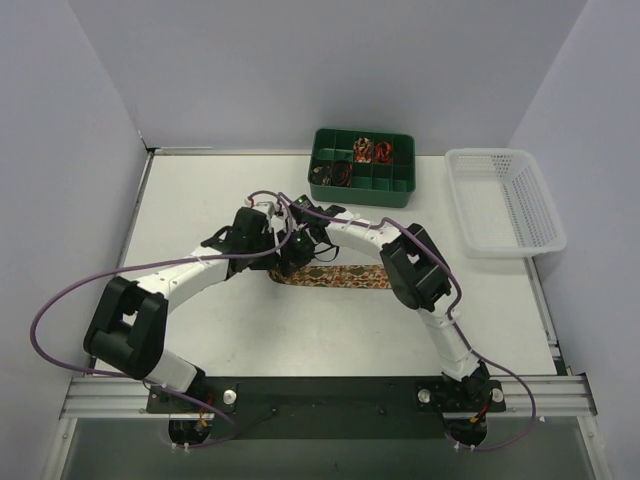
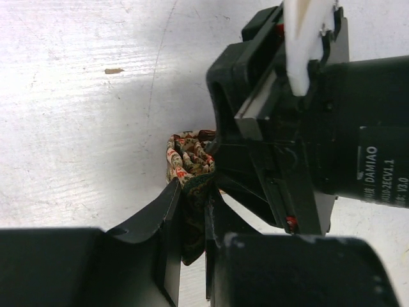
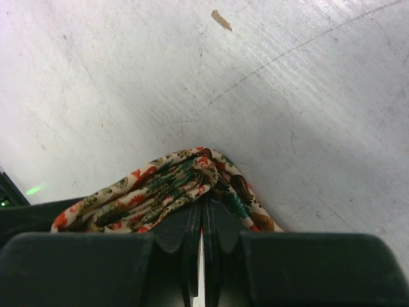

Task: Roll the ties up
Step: Roll the tie at the center of the board.

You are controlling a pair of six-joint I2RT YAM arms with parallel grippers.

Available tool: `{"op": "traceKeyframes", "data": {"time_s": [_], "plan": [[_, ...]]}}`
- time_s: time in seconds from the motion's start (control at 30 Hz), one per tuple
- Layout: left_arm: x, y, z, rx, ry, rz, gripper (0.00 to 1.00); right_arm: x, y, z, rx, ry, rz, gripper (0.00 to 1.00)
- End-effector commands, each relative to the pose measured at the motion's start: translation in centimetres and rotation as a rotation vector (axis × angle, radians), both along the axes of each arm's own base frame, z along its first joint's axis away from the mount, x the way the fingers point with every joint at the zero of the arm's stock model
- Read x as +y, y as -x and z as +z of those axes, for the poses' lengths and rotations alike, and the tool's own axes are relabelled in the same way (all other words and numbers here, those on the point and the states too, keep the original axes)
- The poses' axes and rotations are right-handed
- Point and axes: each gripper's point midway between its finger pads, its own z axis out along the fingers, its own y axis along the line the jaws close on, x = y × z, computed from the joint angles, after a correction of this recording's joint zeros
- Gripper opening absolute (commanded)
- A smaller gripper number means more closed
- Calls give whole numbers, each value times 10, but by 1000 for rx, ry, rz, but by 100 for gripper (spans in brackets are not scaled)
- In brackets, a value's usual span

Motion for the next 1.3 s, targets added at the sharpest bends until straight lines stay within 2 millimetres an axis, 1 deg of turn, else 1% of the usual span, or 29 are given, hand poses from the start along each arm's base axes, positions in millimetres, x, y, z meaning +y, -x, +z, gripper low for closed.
{"op": "traceKeyframes", "data": {"time_s": [0.0, 0.17, 0.23, 0.33, 0.37, 0.4, 0.47, 0.5, 0.57, 0.6, 0.7, 0.73, 0.8, 0.83, 0.87, 0.9, 1.03, 1.07, 1.13, 1.17, 1.23, 1.27], "plan": [[-22, -13, 26, -67, 23, -21, 0, -5, 14, -25, 42, 75, 16, 2], [-40, -14, 33, -95, 59, -51, 0, -4, 15, -26, 44, 77, 19, 2], [-40, -16, 30, -92, 52, -47, 0, -5, 13, -22, 43, 71, 16, 2], [-28, -17, 22, -74, -15, -15, 0, -5, 10, -9, 40, 44, 6, 2], [-23, -17, 20, -73, -39, -1, 0, -2, 12, -3, 57, 20, 16, 2], [-12, -17, 16, -67, -88, 29, 0, -3, 8, 8, 53, -5, 9, 2], [0, -18, 14, -70, -142, 64, 0, -3, 4, 23, 51, -39, 0, 2], [10, -18, 11, -66, -189, 91, 0, -3, 1, 36, 31, -58, -4, 2], [21, -18, 9, -63, -227, 116, 0, -7, -8, 48, 12, -75, -20, 2], [29, -19, 9, -64, -248, 142, 0, -9, -11, 56, -6, -85, -25, 2], [38, -18, 8, -56, -258, 171, 0, -20, -24, 68, -28, -96, -57, 2], [43, -19, 8, -61, -271, 188, 0, -26, -28, 68, -25, -93, -74, 2], [47, -20, 12, -75, -284, 200, 0, -35, -34, 69, -35, -88, -90, 2], [50, -20, 13, -82, -299, 206, 0, -39, -33, 66, -28, -80, -97, 2], [52, -20, 13, -80, -310, 205, 0, -47, -37, 64, -25, -74, -114, 2], [53, -21, 14, -83, -320, 208, 0, -51, -37, 65, -25, -73, -119, 2], [58, -21, 9, -72, -390, 206, 0, -70, -40, 57, -19, -44, -153, 2], [59, -19, 5, -64, -413, 200, 0, -76, -42, 55, -17, -37, -164, 2], [57, -19, 2, -58, -434, 192, 0, -81, -42, 53, -14, -30, -174, 2], [56, -17, -1, -54, -456, 185, 0, -83, -44, 56, -20, -31, -182, 2], [52, -18, -3, -55, -475, 177, 0, -91, -46, 53, -14, -24, -197, 2], [47, -15, -7, -47, -488, 156, 0, -93, -47, 56, -17, -25, -202, 2]]}}
